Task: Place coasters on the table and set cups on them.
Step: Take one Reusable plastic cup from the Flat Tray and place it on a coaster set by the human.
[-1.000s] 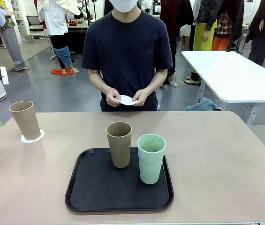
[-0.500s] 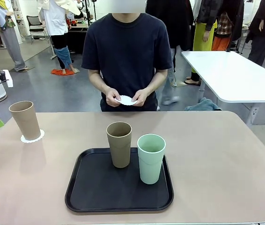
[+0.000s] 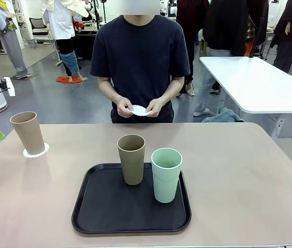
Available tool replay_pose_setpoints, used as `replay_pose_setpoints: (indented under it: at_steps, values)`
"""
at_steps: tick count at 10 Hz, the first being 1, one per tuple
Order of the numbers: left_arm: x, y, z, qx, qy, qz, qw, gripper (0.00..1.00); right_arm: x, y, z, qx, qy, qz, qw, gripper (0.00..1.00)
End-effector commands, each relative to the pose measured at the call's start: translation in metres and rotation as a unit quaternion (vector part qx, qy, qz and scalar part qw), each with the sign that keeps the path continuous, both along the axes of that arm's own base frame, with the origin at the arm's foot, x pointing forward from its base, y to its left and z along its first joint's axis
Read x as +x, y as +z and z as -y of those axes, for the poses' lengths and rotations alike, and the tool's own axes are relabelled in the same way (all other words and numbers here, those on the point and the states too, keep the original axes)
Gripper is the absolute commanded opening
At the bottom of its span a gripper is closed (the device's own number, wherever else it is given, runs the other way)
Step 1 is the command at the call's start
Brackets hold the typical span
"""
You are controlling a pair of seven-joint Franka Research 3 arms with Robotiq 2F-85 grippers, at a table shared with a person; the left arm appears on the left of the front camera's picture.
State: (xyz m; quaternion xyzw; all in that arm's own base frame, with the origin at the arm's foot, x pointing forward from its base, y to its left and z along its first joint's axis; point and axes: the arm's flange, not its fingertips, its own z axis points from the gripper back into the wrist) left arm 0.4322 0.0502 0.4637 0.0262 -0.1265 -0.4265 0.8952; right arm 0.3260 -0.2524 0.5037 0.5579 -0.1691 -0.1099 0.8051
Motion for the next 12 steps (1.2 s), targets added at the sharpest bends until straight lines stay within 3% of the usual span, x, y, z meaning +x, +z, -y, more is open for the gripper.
replay_pose_setpoints:
  at_steps: [1, 2, 3, 5, 6, 8, 10, 11, 12]
  values:
    - [0.001, -0.001, -0.005, -0.027, 0.092, 0.002, 0.995, 1.00, 0.001, 0.000, 0.000, 0.006, 0.003, 0.004, 1.000, 1.00]
    - [-0.024, -0.017, -0.001, -0.019, 0.186, 0.018, 0.982, 1.00, 0.001, 0.000, 0.000, 0.006, 0.003, 0.004, 1.000, 1.00]
    - [-0.060, -0.033, 0.008, -0.060, 0.214, 0.002, 0.975, 1.00, 0.001, 0.000, 0.000, 0.006, 0.003, 0.004, 1.000, 1.00]
    - [-0.061, -0.018, 0.015, -0.091, 0.214, -0.011, 0.973, 1.00, 0.001, 0.000, 0.000, 0.006, 0.003, 0.004, 1.000, 1.00]
    - [-0.039, -0.027, -0.003, -0.056, 0.194, -0.015, 0.979, 1.00, 0.001, 0.000, 0.000, 0.006, 0.003, 0.004, 1.000, 1.00]
    - [-0.055, -0.027, 0.005, -0.072, 0.213, -0.016, 0.974, 1.00, 0.001, 0.000, 0.000, 0.006, 0.003, 0.004, 1.000, 1.00]
    - [-0.060, 0.000, -0.033, -0.260, 0.180, -0.068, 0.946, 1.00, 0.001, 0.000, 0.000, 0.006, 0.003, 0.004, 1.000, 1.00]
    - [-0.049, 0.019, -0.040, -0.289, 0.173, -0.070, 0.939, 1.00, 0.001, 0.000, 0.000, 0.006, 0.003, 0.004, 1.000, 1.00]
    - [-0.037, 0.044, -0.050, -0.349, 0.152, -0.091, 0.920, 1.00, 0.001, 0.000, 0.000, 0.006, 0.003, 0.004, 1.000, 1.00]
